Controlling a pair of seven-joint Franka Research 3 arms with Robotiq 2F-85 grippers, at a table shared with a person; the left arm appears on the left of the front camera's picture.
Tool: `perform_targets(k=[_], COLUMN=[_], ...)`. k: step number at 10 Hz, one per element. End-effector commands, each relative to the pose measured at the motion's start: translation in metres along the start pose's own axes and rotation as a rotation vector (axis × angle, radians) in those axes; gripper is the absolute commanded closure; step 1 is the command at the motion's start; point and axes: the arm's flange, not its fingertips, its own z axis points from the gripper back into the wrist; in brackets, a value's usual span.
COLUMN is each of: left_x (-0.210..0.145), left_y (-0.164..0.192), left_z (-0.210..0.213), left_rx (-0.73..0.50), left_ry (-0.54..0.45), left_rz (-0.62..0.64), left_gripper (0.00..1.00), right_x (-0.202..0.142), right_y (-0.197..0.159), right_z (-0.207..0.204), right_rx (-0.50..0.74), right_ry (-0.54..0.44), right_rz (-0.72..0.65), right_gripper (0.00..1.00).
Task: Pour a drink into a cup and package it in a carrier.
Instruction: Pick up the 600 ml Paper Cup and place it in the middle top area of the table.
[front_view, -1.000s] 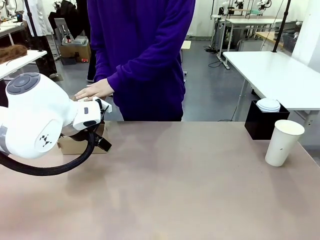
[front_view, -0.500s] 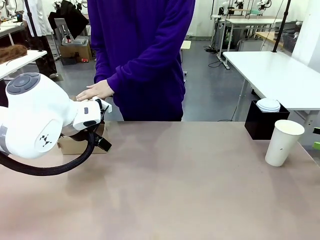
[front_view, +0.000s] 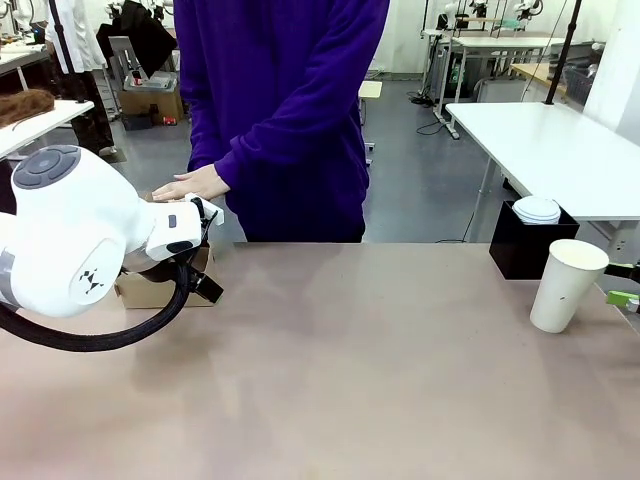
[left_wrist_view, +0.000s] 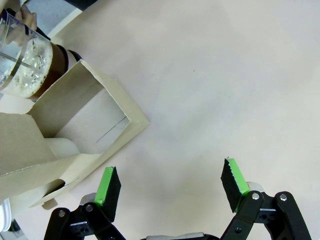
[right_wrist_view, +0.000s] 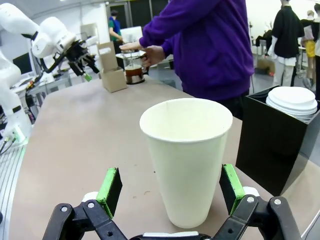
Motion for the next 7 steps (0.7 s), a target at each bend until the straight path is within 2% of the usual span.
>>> perform_targets(k=[1,7], left_x=[0.0,0.0], left_y=[0.0,0.0], left_z=[0.0,0.0], left_rx=[-0.001,-0.001], left_ry=[-0.001,-0.001], left_rz=[0.0,0.0], left_gripper=[0.0,0.0], right_x=[0.005,-0.016], right_y=[-0.001,-0.006], right_z=[0.005,-0.029], right_rx=[-0.008,-0.013], right_ry=[-0.002,-0.035], right_rz=[0.014,0.009], right_gripper=[0.0,0.0])
